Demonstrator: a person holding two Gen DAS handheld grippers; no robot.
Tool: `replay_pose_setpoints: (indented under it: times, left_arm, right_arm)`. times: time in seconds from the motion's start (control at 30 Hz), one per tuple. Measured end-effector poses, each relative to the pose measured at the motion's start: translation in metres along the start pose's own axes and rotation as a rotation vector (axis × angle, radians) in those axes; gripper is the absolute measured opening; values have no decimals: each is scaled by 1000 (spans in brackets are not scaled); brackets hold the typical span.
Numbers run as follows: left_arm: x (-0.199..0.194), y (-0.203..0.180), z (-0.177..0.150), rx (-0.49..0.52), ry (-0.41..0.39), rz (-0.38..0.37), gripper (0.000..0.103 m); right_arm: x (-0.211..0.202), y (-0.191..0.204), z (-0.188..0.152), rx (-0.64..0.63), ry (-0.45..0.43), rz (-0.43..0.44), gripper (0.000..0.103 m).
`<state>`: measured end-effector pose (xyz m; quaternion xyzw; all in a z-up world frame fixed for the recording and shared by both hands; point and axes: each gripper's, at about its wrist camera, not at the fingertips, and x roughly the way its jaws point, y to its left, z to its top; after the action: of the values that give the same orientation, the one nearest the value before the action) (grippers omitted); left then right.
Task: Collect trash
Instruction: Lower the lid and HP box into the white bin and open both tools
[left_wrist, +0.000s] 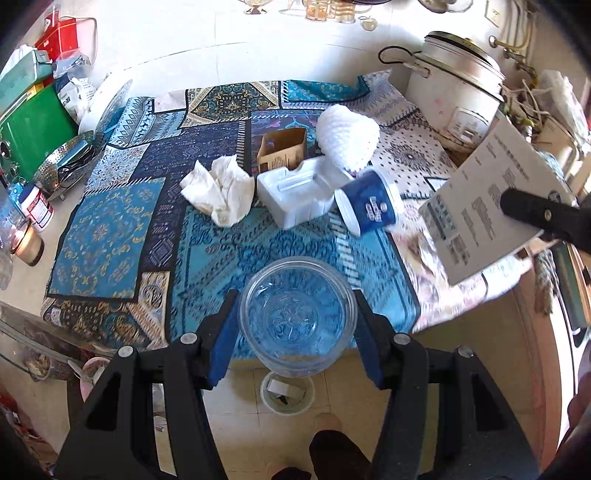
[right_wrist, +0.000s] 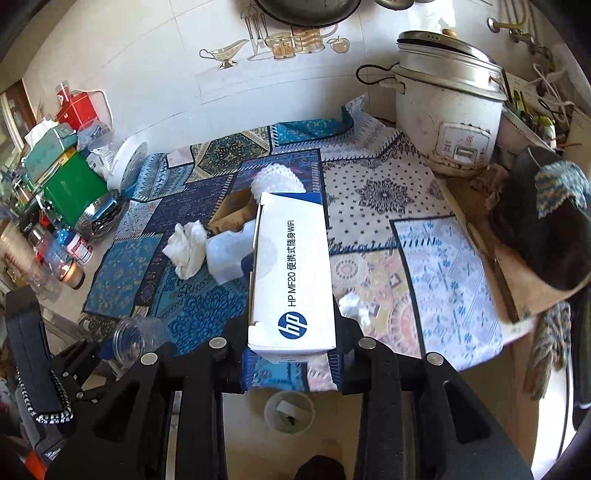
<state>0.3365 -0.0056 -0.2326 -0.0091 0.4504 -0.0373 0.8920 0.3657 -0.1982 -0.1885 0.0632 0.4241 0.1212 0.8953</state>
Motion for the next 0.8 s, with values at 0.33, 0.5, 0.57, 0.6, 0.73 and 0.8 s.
replay_pose_setpoints:
  times: [0.33,0.5,0.57,0.6,0.73,0.8]
  left_arm:
    - [-1,17,-70,25,57,1,57]
    - [37,22,-104,-12,108,28,57]
    - [57,23,-121,-29,109,35,57]
    - [68,24,-130,-38,103,37,57]
    - [124,26,-173,-56,94,38,57]
    - [163,27,-199,-42,109,42,57]
  right_arm:
    - [14,19,-90,53,110,15,29]
    - [45,11,-124,44,163,25,29]
    - [63,5,-139,25,172,40,29]
    - [72,2,-148,17,175,50,29]
    - [120,-11,-190,-13,181,80,29]
    - [153,-21,-215,-7,197,101,29]
